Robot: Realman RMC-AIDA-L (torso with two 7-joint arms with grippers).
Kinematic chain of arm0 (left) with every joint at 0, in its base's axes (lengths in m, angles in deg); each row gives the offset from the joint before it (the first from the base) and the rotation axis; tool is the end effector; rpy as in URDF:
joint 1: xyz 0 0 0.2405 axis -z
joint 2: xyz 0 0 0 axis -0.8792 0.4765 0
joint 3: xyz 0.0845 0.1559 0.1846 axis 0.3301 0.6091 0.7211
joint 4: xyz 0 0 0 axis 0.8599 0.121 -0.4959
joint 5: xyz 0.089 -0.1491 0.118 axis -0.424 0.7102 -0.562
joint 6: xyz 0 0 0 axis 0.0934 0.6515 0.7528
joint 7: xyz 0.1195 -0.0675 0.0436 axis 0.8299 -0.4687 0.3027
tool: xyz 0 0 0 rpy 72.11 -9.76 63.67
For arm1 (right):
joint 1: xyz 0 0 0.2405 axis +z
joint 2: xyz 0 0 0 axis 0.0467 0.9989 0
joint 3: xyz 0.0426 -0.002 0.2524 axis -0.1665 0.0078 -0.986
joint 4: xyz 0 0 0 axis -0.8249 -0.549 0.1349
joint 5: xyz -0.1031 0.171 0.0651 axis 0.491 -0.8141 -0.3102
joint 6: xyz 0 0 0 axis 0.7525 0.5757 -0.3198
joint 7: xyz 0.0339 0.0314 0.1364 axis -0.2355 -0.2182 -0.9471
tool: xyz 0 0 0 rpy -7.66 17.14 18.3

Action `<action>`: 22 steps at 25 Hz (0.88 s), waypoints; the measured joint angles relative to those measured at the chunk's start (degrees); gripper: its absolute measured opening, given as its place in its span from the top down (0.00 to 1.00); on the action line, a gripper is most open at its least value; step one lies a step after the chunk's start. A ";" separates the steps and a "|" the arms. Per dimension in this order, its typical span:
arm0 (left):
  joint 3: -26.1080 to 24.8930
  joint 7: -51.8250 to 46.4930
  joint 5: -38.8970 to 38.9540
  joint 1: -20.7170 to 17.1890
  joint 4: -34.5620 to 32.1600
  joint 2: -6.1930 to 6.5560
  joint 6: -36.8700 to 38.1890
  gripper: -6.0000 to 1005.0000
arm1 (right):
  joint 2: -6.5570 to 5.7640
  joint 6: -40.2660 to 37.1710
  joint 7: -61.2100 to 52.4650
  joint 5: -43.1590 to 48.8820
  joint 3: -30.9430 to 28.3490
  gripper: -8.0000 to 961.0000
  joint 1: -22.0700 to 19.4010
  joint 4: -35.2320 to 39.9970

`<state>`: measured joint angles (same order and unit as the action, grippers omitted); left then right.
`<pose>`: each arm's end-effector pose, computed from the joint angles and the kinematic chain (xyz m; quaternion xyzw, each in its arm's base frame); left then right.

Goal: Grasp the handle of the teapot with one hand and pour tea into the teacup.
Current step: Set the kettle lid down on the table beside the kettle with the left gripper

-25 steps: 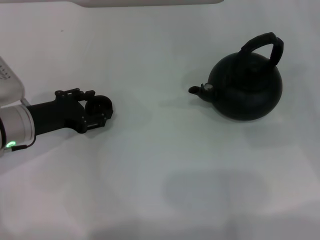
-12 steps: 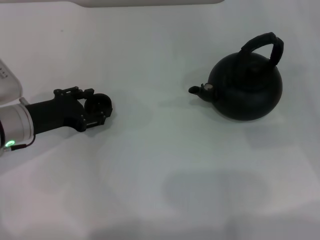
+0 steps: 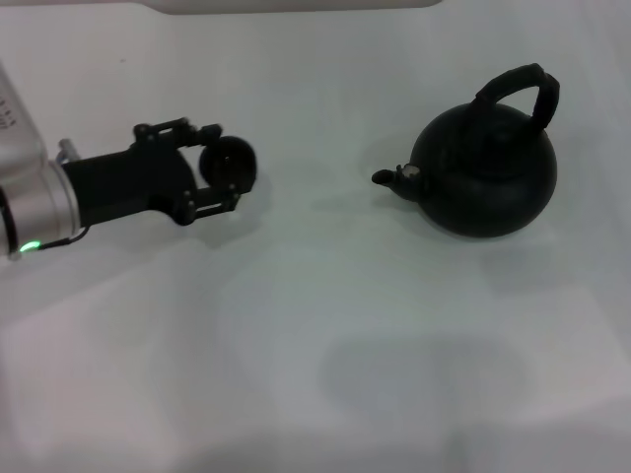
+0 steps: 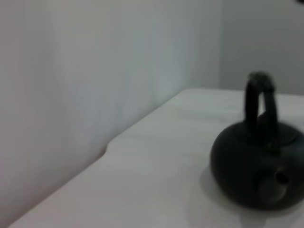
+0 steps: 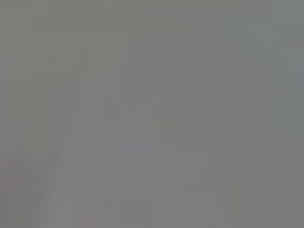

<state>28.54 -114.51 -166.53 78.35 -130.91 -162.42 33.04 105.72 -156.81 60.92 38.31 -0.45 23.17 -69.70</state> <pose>-0.2703 0.3217 -0.0307 -0.9463 -0.1143 -0.1786 0.2441 0.3420 0.3033 0.0836 -0.6359 0.0652 0.3422 0.6887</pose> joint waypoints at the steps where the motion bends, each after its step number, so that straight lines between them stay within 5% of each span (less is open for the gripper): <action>1: 0.10 0.05 0.03 0.40 -0.05 0.00 0.33 0.31 | 0.02 -0.23 0.12 0.00 0.16 0.13 -0.02 -0.11; 11: 0.40 -0.53 -0.59 10.14 9.67 0.61 4.19 0.31 | 0.09 -1.99 0.43 -0.04 2.75 0.13 -0.20 -1.35; 22: 0.48 -1.22 -3.41 15.12 16.46 0.50 4.55 0.31 | 0.09 -6.32 0.40 -0.01 2.98 0.13 -0.36 -3.97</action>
<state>29.02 -115.74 -169.94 93.48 -114.45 -161.92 37.59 105.80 -163.13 61.32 38.30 2.53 22.81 -73.67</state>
